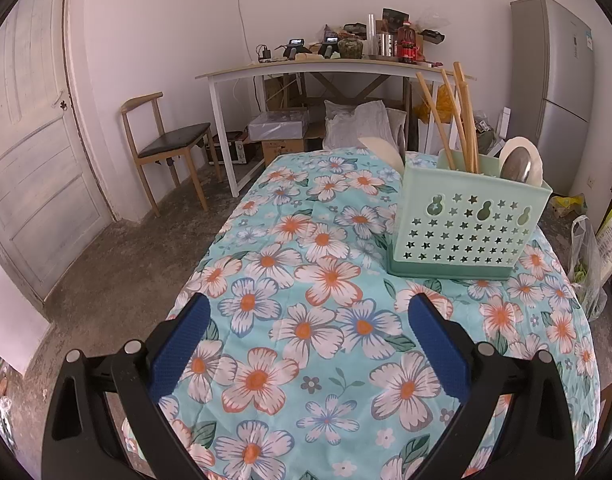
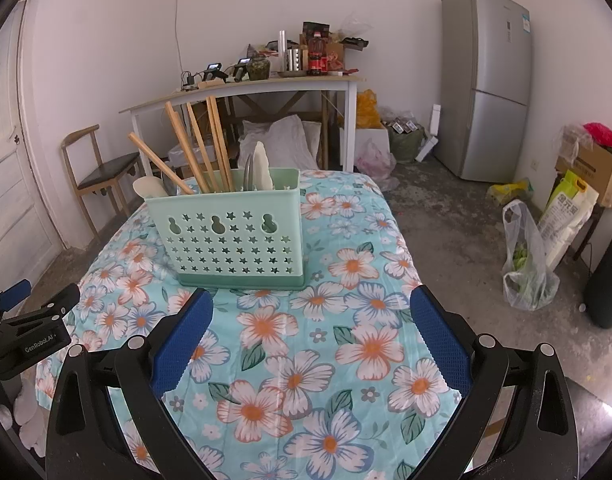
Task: Organize utensils
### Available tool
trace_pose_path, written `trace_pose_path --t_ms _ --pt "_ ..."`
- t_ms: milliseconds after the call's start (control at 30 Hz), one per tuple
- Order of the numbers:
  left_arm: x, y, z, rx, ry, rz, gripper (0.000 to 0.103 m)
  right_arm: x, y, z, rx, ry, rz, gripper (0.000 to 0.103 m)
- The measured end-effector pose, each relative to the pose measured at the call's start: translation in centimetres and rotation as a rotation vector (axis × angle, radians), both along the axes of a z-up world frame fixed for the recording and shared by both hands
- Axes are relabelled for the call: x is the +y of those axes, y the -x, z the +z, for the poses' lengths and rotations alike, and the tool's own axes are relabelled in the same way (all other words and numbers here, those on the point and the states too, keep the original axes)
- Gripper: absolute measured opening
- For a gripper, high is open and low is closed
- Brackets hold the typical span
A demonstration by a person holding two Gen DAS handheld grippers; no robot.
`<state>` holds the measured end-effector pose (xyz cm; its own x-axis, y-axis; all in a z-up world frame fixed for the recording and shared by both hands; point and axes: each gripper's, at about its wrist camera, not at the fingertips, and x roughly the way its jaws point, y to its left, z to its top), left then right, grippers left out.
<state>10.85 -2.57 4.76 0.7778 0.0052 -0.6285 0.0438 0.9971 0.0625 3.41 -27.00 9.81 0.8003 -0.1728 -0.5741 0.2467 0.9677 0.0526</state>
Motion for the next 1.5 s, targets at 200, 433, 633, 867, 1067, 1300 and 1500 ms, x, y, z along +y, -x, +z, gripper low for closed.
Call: trace_pose_path --t_ms 200,433,633,867,1067,1300,1500 --pt "0.0 0.0 0.0 0.002 0.001 -0.001 0.097 0.0 0.0 -0.1 0.0 0.0 0.001 0.095" --pt "0.0 0.0 -0.1 0.003 0.001 -0.001 0.097 0.1 0.0 0.0 0.0 0.0 0.0 0.095" --pt "0.0 0.0 -0.1 0.004 -0.002 -0.004 0.097 0.1 -0.1 0.0 0.001 -0.004 -0.001 0.095" --pt "0.4 -0.4 -0.1 0.004 0.007 -0.013 0.097 0.3 -0.1 0.2 0.002 -0.004 0.001 0.095" --pt "0.0 -0.8 0.0 0.002 -0.004 -0.03 0.097 0.4 -0.4 0.3 0.009 -0.002 0.001 0.095" --pt "-0.3 -1.2 -0.4 0.022 -0.005 -0.036 0.097 0.7 -0.8 0.1 0.017 0.001 0.002 0.095" --pt "-0.4 -1.3 -0.7 0.025 -0.008 -0.034 0.097 0.8 -0.7 -0.1 0.022 -0.001 0.001 0.095"
